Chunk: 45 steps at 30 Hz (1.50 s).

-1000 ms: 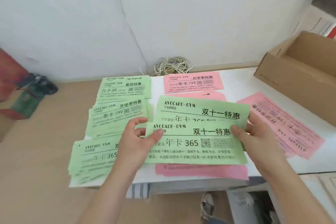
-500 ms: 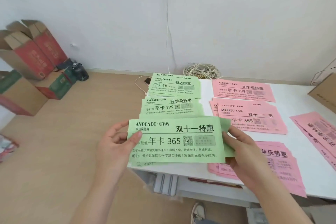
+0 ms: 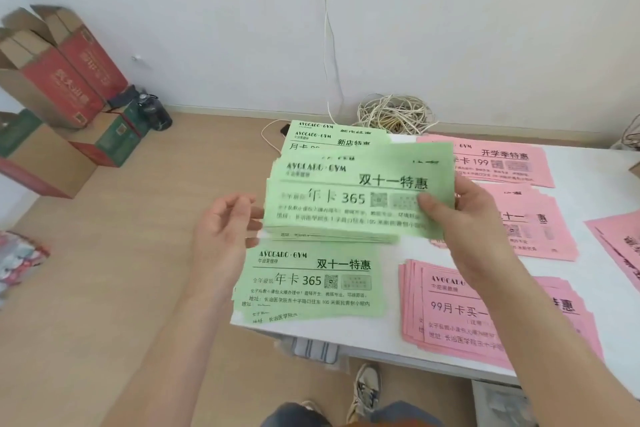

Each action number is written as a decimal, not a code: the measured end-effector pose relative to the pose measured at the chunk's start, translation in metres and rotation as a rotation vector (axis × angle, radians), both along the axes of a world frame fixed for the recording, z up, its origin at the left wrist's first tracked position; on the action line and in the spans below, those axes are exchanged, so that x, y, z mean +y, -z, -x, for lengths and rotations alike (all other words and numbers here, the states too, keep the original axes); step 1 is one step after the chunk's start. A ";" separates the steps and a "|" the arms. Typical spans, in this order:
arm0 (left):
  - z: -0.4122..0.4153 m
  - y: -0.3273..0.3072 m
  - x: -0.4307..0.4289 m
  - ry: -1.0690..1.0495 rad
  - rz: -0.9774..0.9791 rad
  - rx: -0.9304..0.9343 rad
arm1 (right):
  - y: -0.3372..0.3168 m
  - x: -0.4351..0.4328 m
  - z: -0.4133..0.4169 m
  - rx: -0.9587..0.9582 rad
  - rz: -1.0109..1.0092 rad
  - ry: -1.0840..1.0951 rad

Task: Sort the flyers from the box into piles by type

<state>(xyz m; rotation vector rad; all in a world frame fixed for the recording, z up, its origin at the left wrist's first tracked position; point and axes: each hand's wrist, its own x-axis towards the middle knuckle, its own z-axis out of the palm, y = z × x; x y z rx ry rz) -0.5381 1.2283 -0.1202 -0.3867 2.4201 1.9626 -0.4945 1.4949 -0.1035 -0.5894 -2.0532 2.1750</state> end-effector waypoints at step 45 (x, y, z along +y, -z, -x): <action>-0.027 0.066 0.003 0.880 1.191 0.464 | 0.058 -0.087 -0.082 -0.094 -1.084 -0.248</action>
